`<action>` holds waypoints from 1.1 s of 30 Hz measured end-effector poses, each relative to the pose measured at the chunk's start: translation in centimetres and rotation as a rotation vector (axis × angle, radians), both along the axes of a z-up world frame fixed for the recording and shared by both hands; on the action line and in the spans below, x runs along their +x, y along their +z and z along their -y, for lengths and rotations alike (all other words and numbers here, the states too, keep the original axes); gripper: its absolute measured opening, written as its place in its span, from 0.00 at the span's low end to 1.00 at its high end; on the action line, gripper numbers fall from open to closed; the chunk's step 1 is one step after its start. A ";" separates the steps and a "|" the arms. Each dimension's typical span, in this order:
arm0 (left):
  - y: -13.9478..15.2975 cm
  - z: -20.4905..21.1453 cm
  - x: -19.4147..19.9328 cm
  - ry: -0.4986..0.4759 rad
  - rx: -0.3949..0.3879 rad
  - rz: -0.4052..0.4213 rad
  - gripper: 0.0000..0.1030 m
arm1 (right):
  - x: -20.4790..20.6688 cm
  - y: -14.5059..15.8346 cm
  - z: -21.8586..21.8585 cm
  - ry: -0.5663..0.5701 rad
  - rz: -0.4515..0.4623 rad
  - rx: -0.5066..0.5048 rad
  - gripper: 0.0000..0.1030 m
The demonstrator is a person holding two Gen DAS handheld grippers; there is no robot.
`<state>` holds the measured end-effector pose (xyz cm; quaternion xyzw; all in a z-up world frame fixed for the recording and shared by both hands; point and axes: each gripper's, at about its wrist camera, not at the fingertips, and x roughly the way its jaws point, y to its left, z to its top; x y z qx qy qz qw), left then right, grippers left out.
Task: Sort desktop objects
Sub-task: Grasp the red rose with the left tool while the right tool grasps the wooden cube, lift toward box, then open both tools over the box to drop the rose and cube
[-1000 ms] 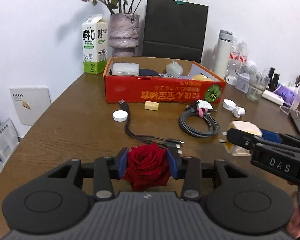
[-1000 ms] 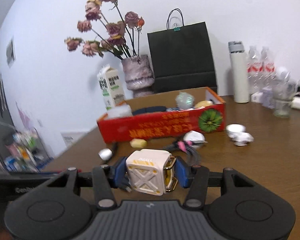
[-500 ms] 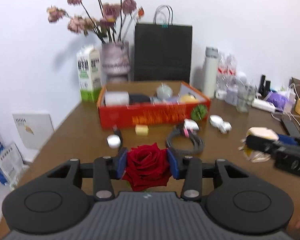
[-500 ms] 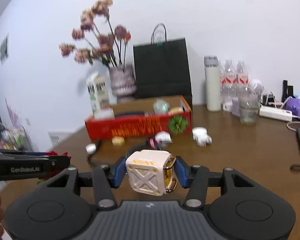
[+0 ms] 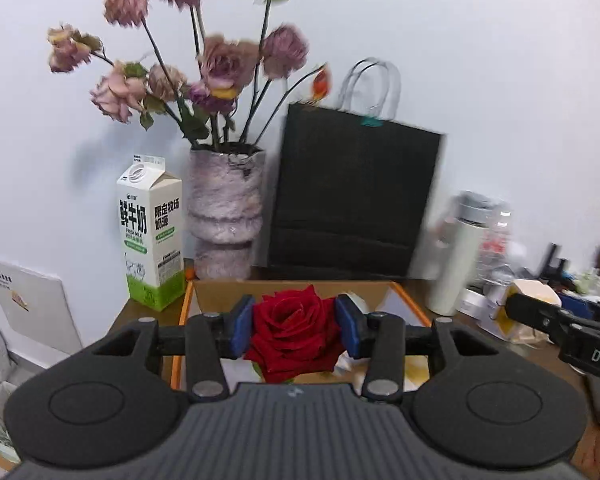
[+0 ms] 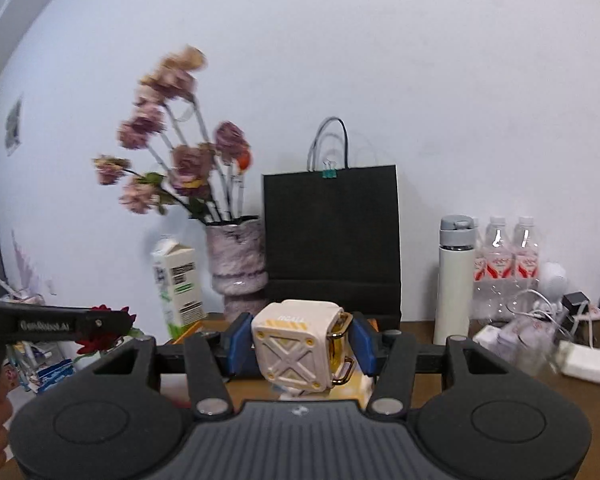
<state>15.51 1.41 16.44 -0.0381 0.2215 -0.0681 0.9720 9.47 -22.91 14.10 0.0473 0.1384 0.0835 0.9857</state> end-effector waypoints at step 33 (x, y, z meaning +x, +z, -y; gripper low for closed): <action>-8.3 2.5 15.1 0.104 0.089 -0.221 1.00 | 19.8 -7.2 -1.5 -0.089 -0.296 0.022 0.81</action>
